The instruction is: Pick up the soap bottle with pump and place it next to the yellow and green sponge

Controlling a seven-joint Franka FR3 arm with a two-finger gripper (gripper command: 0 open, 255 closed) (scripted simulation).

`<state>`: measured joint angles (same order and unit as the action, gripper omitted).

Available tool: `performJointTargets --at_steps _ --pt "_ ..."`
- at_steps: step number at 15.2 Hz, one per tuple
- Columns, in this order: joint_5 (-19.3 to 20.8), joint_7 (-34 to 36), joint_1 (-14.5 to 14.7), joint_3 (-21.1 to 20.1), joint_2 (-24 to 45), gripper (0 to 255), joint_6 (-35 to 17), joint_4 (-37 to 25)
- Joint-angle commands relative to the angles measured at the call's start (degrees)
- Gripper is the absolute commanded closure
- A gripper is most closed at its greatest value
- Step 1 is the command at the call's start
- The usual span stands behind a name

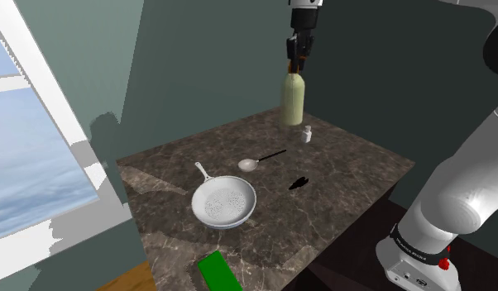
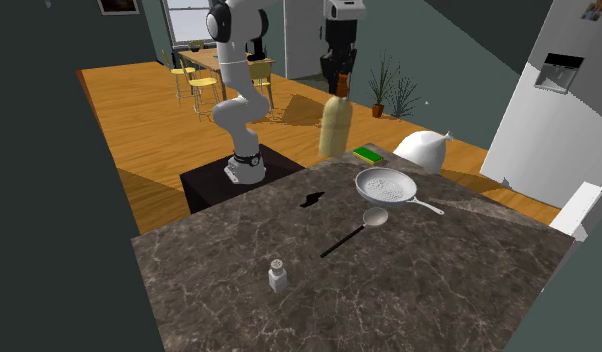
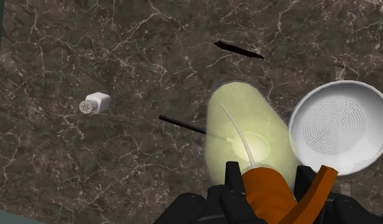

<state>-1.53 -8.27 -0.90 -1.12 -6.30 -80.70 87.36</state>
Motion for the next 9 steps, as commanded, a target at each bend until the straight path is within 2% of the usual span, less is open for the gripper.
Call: performJointTargets --at_steps 1,6,9 --pt "0.01 0.06 0.01 -0.01 0.58 255 1.63 -2.22" --pt "0.02 0.18 0.02 -0.02 2.64 255 5.66 -8.31" --pt "-0.18 4.12 1.83 -2.18 1.71 255 2.89 -4.71"
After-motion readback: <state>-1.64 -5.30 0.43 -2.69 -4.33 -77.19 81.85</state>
